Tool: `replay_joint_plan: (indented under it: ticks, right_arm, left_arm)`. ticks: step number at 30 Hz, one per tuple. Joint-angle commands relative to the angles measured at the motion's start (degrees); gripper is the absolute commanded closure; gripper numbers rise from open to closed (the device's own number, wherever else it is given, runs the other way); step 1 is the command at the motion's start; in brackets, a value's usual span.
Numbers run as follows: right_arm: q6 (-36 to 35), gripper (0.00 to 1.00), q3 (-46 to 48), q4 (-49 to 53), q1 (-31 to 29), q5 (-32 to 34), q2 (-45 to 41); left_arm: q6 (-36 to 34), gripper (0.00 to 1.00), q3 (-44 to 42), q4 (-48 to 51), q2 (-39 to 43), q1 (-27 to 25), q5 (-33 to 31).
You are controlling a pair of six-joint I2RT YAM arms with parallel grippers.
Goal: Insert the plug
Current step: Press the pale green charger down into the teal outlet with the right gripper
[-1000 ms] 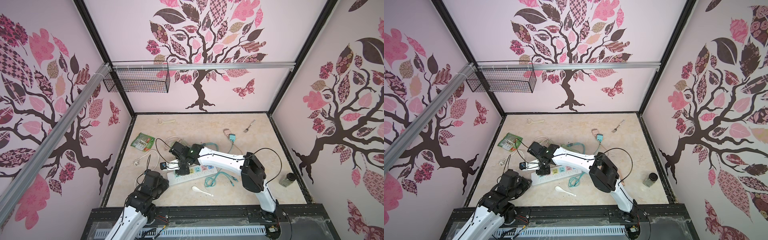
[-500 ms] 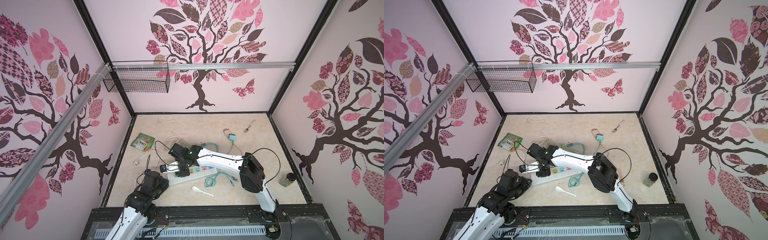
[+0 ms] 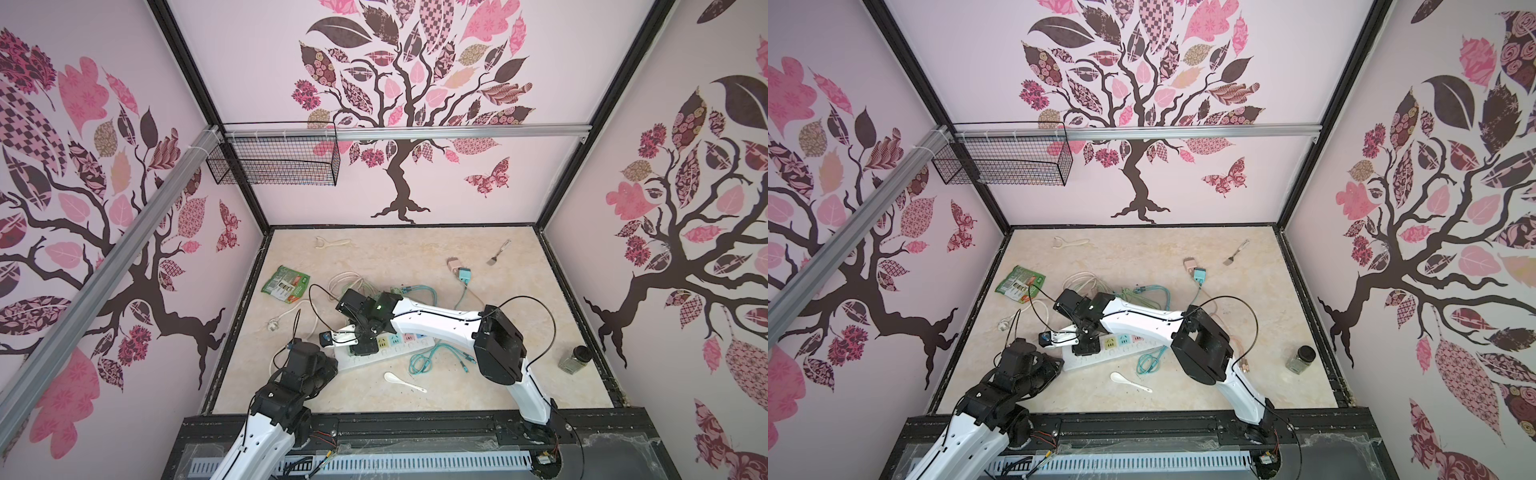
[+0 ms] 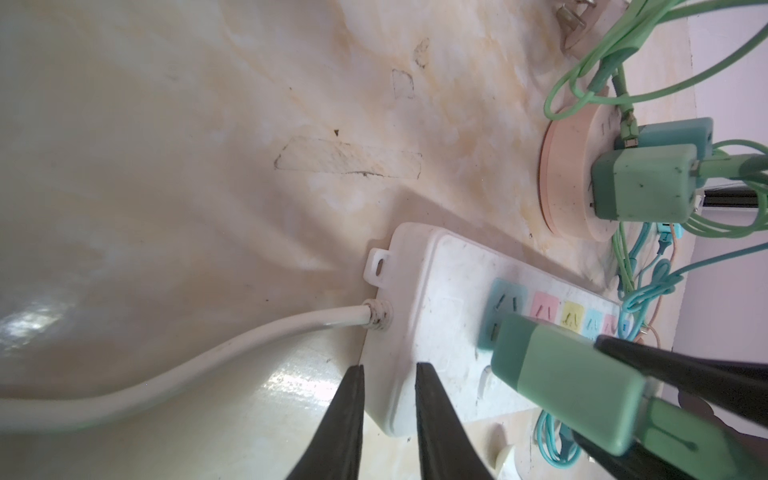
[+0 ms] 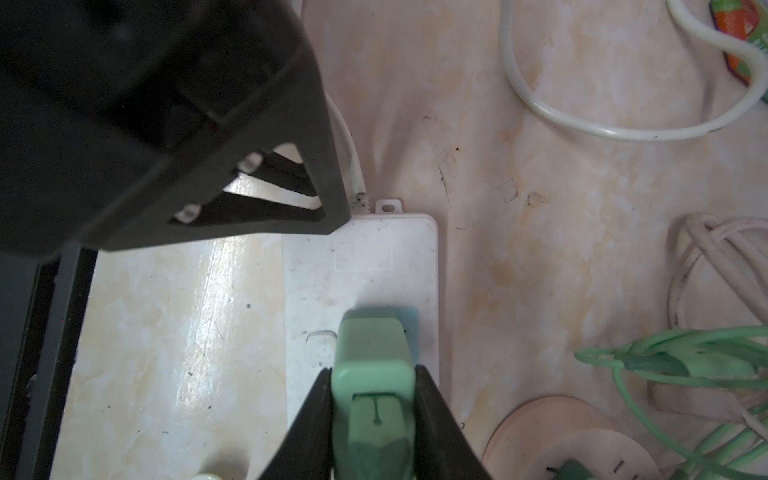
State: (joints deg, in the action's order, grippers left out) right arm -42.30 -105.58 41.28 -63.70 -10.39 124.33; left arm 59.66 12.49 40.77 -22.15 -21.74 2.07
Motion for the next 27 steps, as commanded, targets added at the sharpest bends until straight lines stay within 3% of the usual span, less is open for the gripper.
replay_joint_plan:
  ticks: [1,27]
  right_arm:
    - [-0.06,0.69,-0.81,1.06,-0.37,0.02,3.0]
    - [-0.45,0.69,-1.85,4.41,-0.46,3.31,7.01]
  left_arm:
    - [-1.1,0.75,-1.41,-0.31,0.49,0.29,0.13]
    - [-1.12,0.78,-1.59,0.0,1.43,0.29,-0.22]
